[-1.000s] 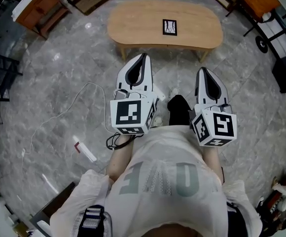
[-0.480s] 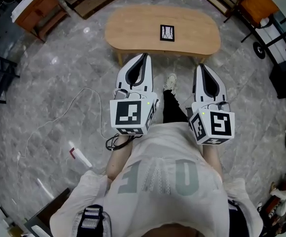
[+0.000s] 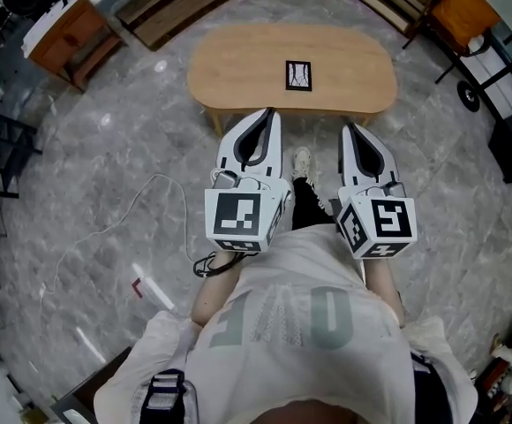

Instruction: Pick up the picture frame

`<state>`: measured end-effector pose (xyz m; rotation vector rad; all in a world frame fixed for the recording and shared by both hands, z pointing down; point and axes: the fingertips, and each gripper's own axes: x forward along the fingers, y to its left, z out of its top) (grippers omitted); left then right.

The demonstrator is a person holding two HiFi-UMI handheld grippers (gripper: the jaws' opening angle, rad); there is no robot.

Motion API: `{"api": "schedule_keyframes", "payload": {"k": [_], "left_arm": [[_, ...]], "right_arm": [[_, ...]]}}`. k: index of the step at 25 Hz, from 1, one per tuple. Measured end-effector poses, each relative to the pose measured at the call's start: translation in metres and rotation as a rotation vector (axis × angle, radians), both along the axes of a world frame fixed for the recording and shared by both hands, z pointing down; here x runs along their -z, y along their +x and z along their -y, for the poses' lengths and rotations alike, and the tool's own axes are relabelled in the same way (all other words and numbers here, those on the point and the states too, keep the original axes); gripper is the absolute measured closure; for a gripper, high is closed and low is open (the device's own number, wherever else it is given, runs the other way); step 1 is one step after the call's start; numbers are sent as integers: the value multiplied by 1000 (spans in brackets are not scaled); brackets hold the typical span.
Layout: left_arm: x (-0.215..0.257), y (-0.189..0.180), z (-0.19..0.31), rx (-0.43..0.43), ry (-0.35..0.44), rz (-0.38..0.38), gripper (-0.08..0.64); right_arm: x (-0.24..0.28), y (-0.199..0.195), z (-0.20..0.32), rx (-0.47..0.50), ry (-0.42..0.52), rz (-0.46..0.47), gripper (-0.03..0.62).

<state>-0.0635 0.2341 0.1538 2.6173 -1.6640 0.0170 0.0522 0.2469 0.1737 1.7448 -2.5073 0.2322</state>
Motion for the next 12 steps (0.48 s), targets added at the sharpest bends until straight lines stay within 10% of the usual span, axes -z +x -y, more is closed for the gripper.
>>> {"api": "schedule_keyframes", "payload": {"k": [12], "left_arm": [[7, 7, 54, 31, 16, 36, 551]], "right_arm": [[-9, 7, 63, 28, -42, 125, 588]]}}
